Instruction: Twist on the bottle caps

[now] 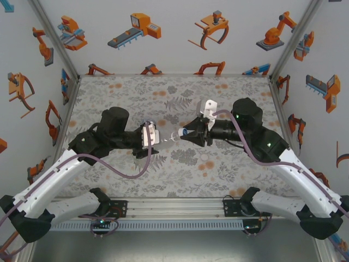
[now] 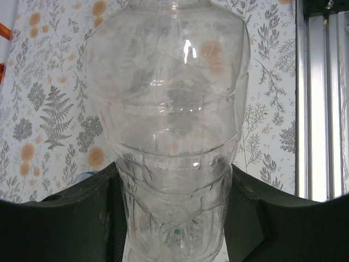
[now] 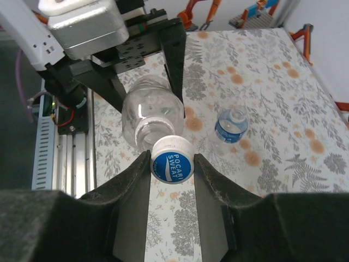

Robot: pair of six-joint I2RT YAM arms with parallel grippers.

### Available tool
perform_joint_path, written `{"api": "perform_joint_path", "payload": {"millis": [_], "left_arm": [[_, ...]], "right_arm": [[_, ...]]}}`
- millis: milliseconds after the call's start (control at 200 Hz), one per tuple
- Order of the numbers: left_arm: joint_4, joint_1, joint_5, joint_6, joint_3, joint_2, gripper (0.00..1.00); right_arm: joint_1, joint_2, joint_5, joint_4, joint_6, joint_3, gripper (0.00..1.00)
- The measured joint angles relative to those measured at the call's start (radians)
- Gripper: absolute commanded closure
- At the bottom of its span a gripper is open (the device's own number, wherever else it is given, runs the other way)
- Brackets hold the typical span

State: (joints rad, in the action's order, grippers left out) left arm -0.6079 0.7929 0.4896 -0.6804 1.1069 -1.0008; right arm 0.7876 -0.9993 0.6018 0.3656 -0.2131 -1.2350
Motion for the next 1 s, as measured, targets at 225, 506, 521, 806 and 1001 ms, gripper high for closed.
{"api": "perform_joint_path", "payload": {"millis": [225, 506, 521, 806, 1001], "left_arm": [[-0.030, 0.029, -0.011, -0.023, 0.007, -0.019, 1.00], [-0.036, 0.039, -0.015, -0.027, 0.008, -0.031, 1.00], [-0.036, 0.039, -0.015, -0.027, 0.008, -0.031, 1.00], [-0.034, 0.039, -0.013, -0.027, 0.008, -0.031, 1.00], [-0.035, 0.039, -0.008, -0.027, 0.008, -0.031, 1.00]], "right_arm": [[0.000, -0.024, 0.095, 0.031, -0.025, -0.015, 0.93], [0.000, -0.030, 0.120, 0.091, -0.051, -0.027, 0.94], [0.000, -0.030, 0.120, 0.095, -0.054, -0.027, 0.94], [0.000, -0.026, 0.113, 0.129, -0.074, -0.031, 0.94], [0.000, -0.026, 0.113, 0.133, -0.076, -0.031, 0.94]]}}
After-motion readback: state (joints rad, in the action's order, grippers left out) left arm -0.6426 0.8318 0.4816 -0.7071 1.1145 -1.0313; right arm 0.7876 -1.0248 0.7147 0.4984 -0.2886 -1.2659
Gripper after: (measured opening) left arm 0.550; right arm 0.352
